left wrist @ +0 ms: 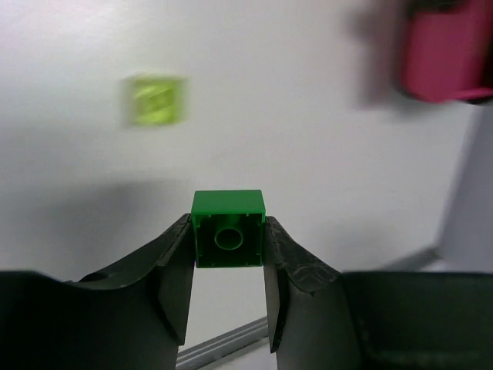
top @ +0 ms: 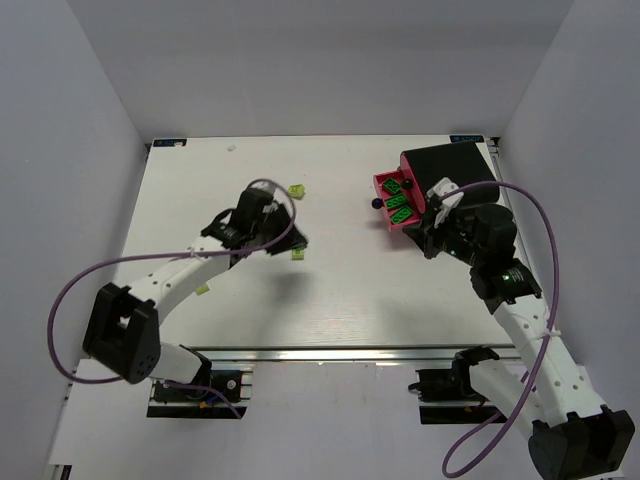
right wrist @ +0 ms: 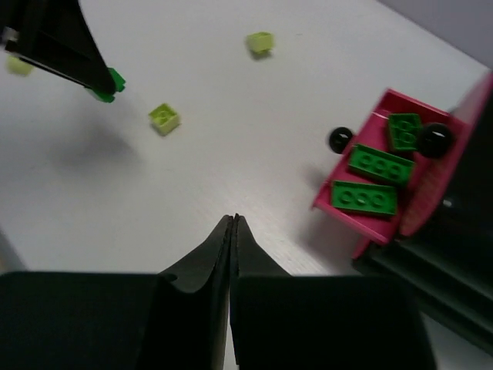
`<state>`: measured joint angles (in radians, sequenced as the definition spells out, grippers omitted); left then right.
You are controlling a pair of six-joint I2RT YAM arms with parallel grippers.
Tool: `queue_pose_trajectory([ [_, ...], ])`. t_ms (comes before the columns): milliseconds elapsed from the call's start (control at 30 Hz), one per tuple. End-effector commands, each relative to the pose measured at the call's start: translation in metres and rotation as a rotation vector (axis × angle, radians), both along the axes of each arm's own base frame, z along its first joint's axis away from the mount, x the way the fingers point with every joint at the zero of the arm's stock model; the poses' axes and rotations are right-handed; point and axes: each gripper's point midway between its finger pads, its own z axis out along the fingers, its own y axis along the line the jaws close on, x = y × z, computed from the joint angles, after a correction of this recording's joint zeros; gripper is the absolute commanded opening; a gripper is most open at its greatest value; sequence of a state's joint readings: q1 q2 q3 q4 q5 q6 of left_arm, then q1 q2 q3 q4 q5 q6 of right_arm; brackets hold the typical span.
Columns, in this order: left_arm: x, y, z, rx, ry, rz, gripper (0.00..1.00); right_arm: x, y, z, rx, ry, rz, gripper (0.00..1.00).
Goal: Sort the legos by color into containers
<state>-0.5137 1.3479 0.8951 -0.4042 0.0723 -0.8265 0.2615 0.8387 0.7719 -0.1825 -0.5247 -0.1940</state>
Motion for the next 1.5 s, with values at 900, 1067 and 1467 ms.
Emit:
queue_pose_trajectory([
  [900, 0.155, -0.279, 0.075, -0.352, -0.261, -0.42, 0.66, 0.036, -0.058, 0.039, 0.059, -0.152, -0.369, 0.0],
  [1067, 0.154, -0.281, 0.103, -0.393, -0.304, -0.427, 0.72, 0.036, -0.057, 0.036, 0.053, -0.147, -0.355, 0.03],
  [1467, 0.135, -0.202, 0.212, -0.253, -0.534, -0.362, 0.04, 0.01, -0.016, 0.001, -0.048, -0.14, 0.005, 0.21],
])
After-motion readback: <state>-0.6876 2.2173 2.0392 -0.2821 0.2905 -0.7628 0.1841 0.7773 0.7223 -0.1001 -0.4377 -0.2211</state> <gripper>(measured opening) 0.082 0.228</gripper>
